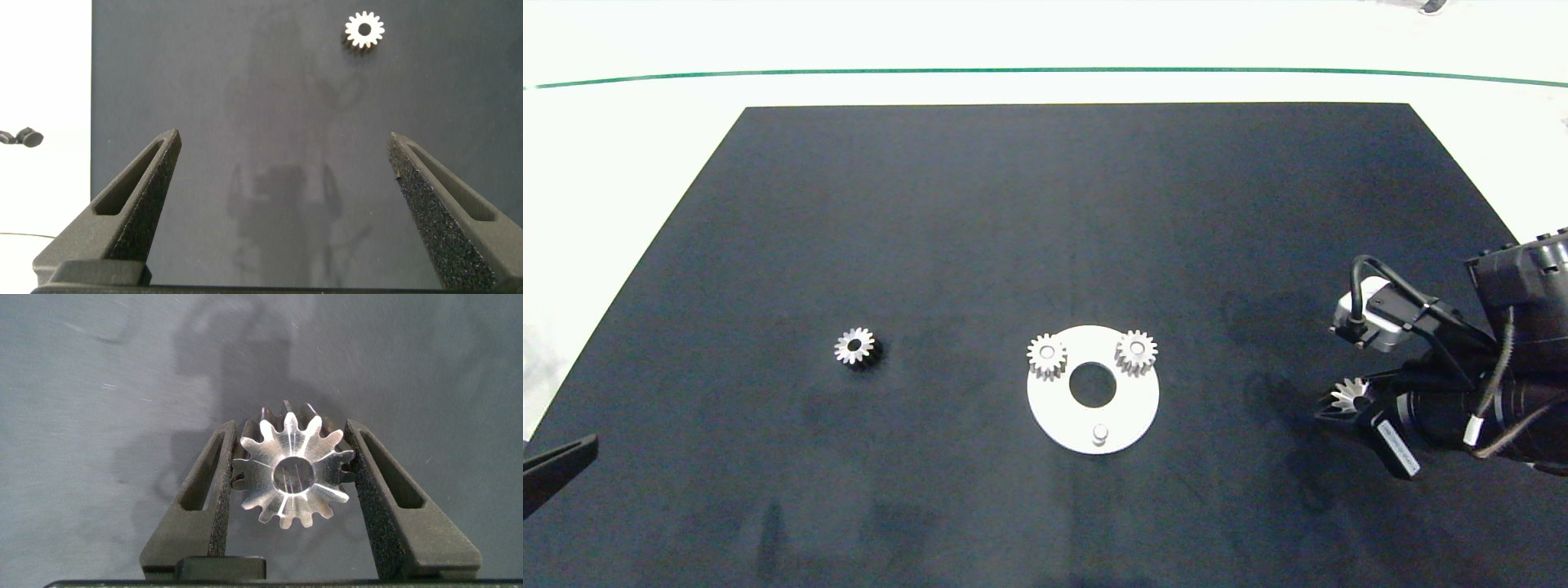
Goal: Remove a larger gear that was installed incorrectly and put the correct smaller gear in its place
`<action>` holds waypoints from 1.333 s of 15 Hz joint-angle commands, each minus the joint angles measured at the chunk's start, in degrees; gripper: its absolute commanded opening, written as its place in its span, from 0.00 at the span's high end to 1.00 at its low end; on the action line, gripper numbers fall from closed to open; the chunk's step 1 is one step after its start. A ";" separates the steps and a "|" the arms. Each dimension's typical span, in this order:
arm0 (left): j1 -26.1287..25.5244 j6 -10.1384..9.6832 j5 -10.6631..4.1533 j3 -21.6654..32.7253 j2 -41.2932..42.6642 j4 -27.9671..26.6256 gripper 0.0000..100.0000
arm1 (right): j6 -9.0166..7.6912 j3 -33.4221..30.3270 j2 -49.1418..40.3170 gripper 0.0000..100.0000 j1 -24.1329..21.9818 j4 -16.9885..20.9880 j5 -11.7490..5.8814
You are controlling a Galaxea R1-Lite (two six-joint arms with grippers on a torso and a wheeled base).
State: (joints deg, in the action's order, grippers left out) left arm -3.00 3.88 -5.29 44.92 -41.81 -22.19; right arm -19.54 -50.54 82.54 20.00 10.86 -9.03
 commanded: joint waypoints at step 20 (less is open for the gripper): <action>-0.25 0.25 -0.07 -0.27 0.24 -0.14 0.00 | 3.98 2.99 1.31 0.00 -5.94 -8.84 2.09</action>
State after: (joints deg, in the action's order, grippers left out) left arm -3.13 4.13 -5.29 44.62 -41.47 -22.19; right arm -15.37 -47.43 85.53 14.14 2.04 -6.89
